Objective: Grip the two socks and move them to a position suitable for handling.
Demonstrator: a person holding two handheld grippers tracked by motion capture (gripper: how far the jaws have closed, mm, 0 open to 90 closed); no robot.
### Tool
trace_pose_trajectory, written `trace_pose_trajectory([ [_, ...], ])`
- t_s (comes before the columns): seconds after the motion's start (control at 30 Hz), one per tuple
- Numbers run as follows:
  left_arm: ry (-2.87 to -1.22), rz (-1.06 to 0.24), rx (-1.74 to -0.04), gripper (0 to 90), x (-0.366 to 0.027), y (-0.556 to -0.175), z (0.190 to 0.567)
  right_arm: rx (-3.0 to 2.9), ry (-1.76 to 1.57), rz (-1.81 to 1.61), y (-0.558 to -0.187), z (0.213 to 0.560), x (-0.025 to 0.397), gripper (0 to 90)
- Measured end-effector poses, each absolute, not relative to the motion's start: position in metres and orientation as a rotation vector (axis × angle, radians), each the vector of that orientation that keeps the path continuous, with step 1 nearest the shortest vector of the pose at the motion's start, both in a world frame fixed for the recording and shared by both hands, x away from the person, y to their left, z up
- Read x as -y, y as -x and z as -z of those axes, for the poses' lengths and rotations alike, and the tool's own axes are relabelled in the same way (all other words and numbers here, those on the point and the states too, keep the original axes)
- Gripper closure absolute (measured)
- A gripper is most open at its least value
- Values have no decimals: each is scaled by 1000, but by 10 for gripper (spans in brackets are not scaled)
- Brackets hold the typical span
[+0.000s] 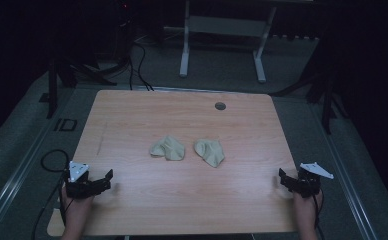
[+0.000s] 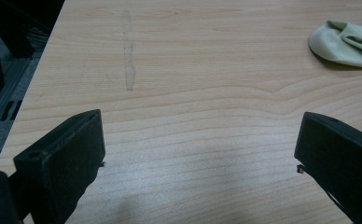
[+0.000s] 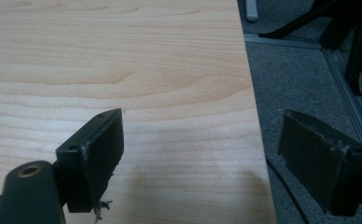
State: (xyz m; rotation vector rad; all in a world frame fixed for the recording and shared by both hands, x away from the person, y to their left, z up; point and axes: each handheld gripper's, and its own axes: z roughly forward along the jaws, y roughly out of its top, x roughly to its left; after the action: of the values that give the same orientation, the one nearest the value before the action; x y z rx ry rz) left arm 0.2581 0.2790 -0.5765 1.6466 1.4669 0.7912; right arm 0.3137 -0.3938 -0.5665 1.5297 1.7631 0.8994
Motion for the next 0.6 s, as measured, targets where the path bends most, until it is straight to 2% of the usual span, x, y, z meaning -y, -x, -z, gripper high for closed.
trace_pose_trajectory([
  [0.6, -1717, -793, -1394, 16, -266, -260, 575, -1985, -1481, -896, -321, 560, 377, 135],
])
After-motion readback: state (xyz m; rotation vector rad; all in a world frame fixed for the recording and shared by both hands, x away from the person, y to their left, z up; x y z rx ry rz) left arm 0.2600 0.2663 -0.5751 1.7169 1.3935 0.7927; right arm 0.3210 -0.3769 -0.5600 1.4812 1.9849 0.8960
